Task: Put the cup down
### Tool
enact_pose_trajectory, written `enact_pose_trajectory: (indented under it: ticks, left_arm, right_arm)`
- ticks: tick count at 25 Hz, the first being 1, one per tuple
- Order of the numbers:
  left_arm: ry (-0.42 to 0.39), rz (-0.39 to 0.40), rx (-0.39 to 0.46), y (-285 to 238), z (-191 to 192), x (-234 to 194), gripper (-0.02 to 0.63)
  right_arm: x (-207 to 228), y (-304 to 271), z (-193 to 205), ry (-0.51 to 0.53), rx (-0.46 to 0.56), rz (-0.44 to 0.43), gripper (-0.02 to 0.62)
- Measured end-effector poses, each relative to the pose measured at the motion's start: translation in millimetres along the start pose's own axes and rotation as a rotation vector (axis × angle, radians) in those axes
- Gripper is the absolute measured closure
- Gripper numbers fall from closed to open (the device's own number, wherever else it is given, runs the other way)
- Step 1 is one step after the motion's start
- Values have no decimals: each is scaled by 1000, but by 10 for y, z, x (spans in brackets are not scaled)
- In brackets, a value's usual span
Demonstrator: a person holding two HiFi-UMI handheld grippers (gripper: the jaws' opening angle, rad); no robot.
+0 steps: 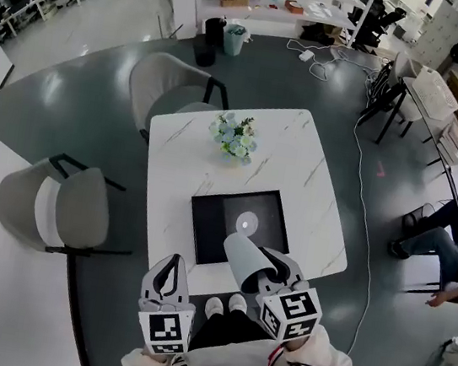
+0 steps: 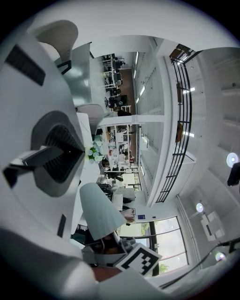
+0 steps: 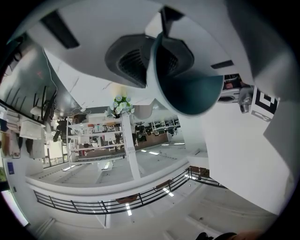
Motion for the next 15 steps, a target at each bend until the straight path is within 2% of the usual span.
enact_pose_trajectory:
  ticks: [15]
  left_arm:
    - [40, -42, -26, -533, 32, -331, 597]
  right_arm:
    - [177, -743, 0, 93, -102, -59, 569]
Point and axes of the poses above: the fingertips, and each gripper's own axes: y backward along the fingers, x to its right, z out of its underside, the point moved 1 cm from there along y, backward along the fingers, and after that the axes turned 15 degrees about y, right-handed, at the moved point
